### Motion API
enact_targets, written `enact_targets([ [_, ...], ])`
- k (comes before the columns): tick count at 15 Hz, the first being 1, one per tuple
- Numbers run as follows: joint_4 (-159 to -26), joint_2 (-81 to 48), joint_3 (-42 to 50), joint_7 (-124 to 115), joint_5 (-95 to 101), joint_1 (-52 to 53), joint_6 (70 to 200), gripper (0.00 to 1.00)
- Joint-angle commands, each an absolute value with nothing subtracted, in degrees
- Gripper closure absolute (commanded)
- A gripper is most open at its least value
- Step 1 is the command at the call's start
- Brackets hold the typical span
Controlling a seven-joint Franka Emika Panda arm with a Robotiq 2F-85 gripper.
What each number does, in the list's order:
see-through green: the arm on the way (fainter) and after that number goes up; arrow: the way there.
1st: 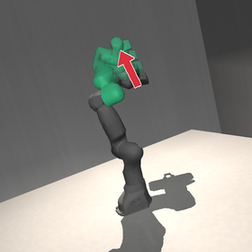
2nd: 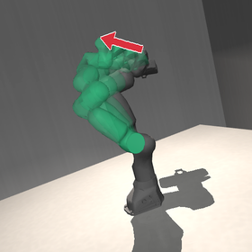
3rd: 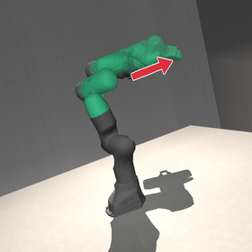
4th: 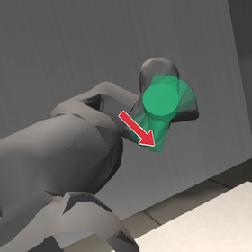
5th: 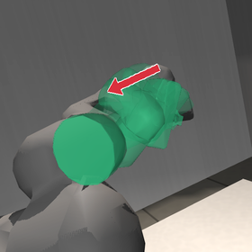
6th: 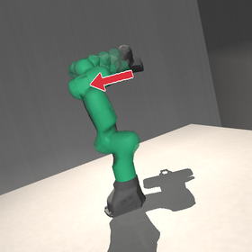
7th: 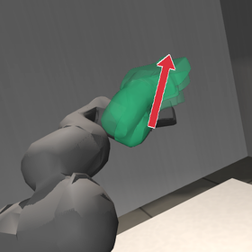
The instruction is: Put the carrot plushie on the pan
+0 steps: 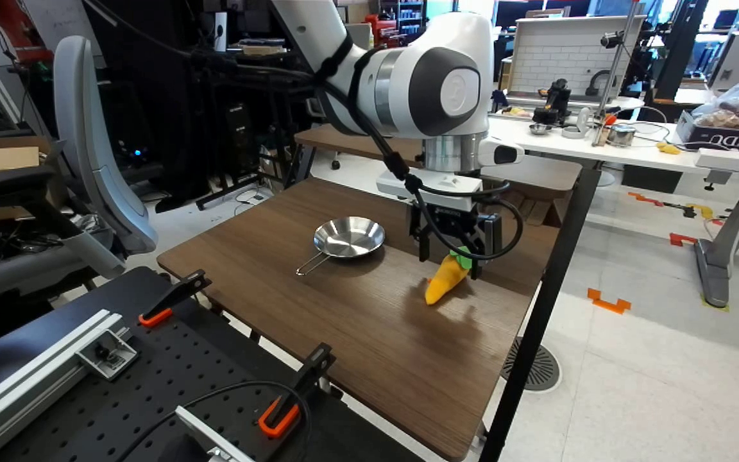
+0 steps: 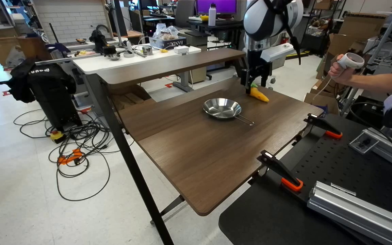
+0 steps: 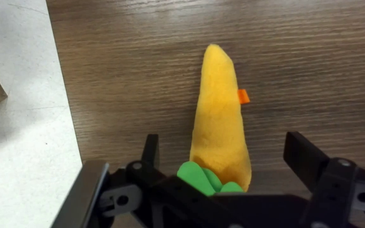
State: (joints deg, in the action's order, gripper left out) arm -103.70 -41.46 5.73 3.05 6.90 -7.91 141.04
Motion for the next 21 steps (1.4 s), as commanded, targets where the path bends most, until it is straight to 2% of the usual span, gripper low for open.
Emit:
enact_targets([
  [1,-101.21,-44.25,5.58,4.41,6.74,-8.13,142.93,0.25],
  [2,-101.19,-44.49,5.66,4.43,6.89,-8.06,143.40,0.28],
  [3,-101.28,-44.64,5.78,4.39,7.06,-7.96,143.95,0.35],
  [11,-103.09,-43.07,5.79,4.85,7.05,-7.86,145.73,0.96],
  [13,-104.18,-41.67,5.80,4.82,7.08,-7.69,145.74,1.00],
  [14,-104.80,-40.82,5.72,4.88,7.08,-7.60,145.59,0.97],
  [21,-109.19,-34.07,5.21,3.98,7.35,-5.21,144.84,0.97],
])
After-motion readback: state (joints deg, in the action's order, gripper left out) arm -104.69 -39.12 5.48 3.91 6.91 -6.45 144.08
